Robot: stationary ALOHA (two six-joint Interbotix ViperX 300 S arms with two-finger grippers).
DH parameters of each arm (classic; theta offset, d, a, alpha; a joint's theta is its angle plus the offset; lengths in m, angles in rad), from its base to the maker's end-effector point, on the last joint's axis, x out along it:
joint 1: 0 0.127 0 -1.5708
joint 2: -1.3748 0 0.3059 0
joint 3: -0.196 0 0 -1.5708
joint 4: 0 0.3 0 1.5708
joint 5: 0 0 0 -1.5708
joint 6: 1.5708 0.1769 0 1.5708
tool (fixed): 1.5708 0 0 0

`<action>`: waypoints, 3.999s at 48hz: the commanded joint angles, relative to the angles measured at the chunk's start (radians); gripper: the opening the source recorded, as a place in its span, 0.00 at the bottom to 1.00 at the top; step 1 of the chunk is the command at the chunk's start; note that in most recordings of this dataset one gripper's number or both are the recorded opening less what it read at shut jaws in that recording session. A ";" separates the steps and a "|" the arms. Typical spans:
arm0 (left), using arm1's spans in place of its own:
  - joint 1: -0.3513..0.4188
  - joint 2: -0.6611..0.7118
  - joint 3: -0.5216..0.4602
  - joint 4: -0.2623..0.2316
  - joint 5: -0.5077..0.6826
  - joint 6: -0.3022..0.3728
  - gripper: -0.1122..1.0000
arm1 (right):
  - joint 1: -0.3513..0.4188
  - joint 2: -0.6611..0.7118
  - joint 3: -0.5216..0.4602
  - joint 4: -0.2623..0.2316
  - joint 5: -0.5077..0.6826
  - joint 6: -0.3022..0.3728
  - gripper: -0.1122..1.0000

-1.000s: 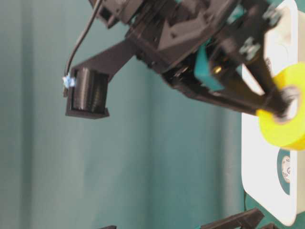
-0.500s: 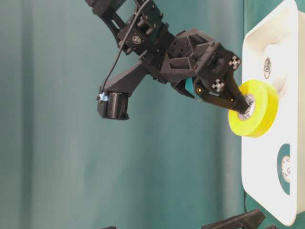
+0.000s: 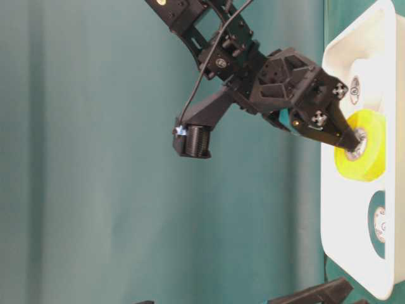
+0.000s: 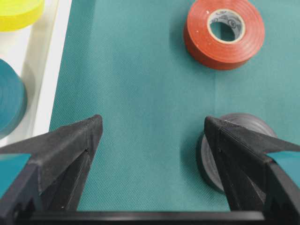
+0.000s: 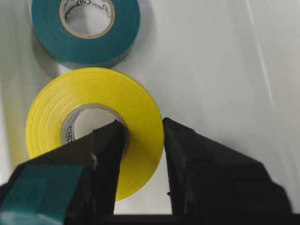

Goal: Put the tape alternately from left to right into the white case.
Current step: 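Carry the yellow roll with the right gripper into the tray beside teal, then release the yellow roll and move the right gripper toward the red roll, then lower the left gripper onto the black tape roll and grasp its rim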

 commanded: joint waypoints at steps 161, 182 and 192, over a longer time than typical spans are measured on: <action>-0.127 0.021 0.000 -0.005 -0.002 -0.150 0.75 | 0.422 -0.172 0.158 0.012 -0.023 0.014 0.76; -0.172 0.140 -0.044 -0.006 0.052 -0.258 0.75 | 0.422 -0.172 0.156 0.012 -0.023 0.014 0.76; -0.172 0.199 -0.097 -0.006 0.094 -0.261 0.75 | 0.422 -0.172 0.156 0.012 -0.023 0.014 0.76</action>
